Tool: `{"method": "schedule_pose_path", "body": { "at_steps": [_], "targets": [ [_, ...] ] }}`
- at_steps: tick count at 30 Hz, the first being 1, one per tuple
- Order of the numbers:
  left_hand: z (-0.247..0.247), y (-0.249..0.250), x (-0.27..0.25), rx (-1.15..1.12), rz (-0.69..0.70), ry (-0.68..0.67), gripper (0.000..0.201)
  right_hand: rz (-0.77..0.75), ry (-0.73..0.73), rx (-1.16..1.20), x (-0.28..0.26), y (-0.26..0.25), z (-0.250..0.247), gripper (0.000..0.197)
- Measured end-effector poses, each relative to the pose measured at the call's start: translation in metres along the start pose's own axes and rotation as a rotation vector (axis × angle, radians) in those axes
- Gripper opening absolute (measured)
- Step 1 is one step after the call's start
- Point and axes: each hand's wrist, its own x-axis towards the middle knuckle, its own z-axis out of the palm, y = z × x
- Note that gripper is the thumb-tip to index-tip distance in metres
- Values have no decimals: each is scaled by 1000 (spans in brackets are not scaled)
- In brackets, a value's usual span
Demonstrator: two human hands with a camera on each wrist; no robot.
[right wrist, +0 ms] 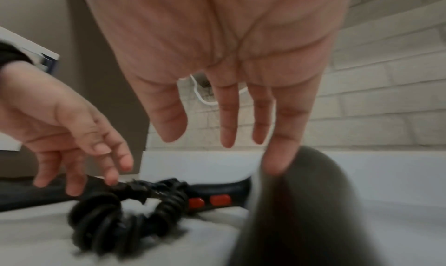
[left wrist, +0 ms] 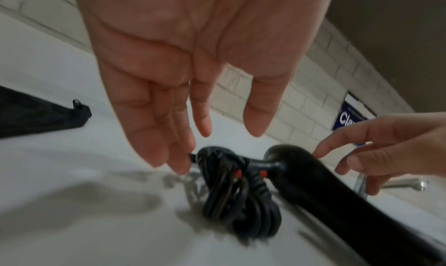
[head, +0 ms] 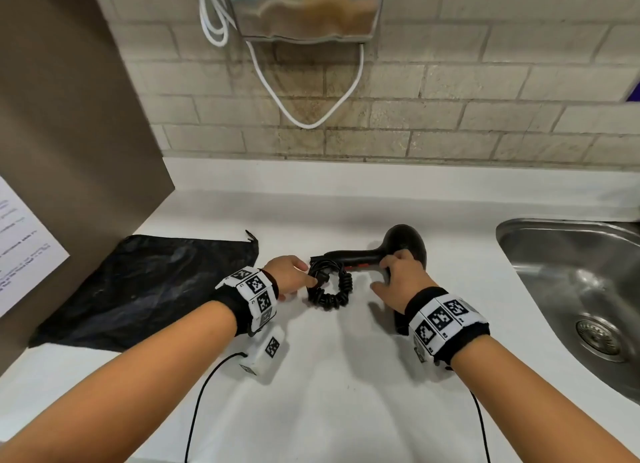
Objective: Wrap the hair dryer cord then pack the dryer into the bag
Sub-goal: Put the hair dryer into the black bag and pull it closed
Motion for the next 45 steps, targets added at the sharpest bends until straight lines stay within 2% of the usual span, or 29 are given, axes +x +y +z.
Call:
{"method": "schedule_pose_path", "body": {
  "at_steps": [5,9,12,16,19,26,30,33,36,38,40,43,45],
  "targets": [
    [-43,-9,-12,142,15,-34,34,-217,-48,104,9,-58,1,35],
    [-93,-30,-17,328,-35,7,29,-292,-120,127,28,-113,14,31],
    [-135,-54,-11,516,-100,79,42,-316,-195,125,51,-154,32,29],
    [-174,-89,19,654,-172,156,50,-311,-271,111,84,-198,58,28],
    [-192,-110,45,674,-165,176,60,-285,-312,37,108,-222,79,32],
    [-202,-132,87,661,-5,70,77,-225,-315,-178,146,-250,114,50],
    [-199,-138,99,669,29,-2,82,-171,-310,-257,155,-250,124,45],
    [-196,-140,103,709,89,-7,70,-140,-279,-276,158,-247,125,35],
    [-198,-139,104,739,166,71,39,-136,-280,-239,156,-246,124,23],
    [-200,-137,104,656,223,115,25,-162,-229,-171,152,-244,119,16],
    [-202,-133,100,552,292,181,21,-196,-166,-35,144,-239,111,10],
    [-206,-123,89,391,469,309,14,-308,-97,162,129,-226,94,12],
    [-206,-114,79,287,572,362,11,-358,-38,240,115,-217,81,6]
  ]
}}
